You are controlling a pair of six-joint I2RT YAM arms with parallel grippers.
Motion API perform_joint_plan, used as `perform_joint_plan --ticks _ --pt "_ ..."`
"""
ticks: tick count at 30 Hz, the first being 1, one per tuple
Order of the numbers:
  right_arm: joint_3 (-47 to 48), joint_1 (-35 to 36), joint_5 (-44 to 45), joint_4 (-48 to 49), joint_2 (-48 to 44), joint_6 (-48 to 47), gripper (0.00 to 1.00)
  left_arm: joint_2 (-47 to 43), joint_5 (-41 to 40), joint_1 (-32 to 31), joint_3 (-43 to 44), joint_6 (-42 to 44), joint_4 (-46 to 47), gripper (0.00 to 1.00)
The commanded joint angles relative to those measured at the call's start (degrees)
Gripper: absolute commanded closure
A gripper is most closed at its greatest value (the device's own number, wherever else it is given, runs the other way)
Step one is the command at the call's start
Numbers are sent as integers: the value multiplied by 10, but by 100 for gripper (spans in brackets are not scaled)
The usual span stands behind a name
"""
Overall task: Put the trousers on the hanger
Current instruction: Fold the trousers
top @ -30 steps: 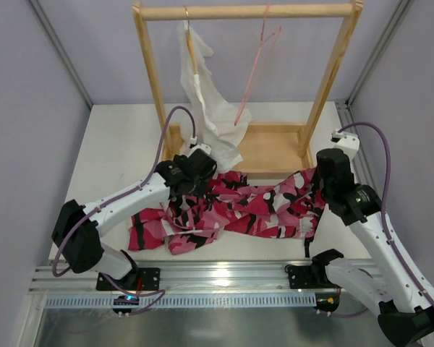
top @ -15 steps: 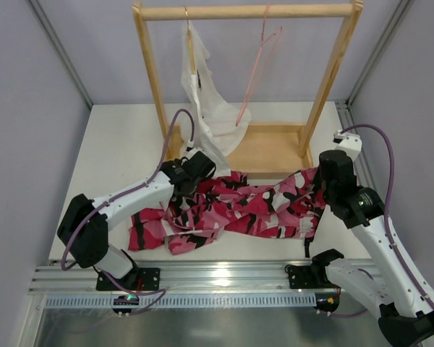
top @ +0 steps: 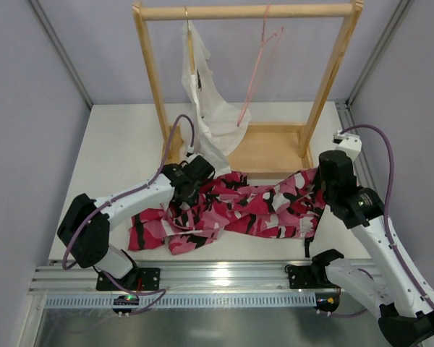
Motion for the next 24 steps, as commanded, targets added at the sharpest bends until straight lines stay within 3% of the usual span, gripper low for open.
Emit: perform_joint_plan --ticks 1,5,8,9,12,18,24 --pt "2 -2 11 37 -11 -3 96 -13 -7 3 6 -12 -7 40" --pt "2 -3 12 38 -14 -3 96 -17 -33 4 15 -17 -16 46" --pt "0 -2 13 40 -16 -3 96 -5 -37 25 11 -29 -15 65" --pt "0 -3 15 40 -16 -3 96 -1 -40 38 9 -41 -25 82" --pt "3 -2 26 33 -15 -3 96 -6 -63 59 13 -72 -58 99" --pt "27 -2 113 5 -9 16 96 -85 -137 131 62 -158 -171 99" --pt "43 -3 184 -14 -4 27 96 -177 -141 194 70 -107 -126 96"
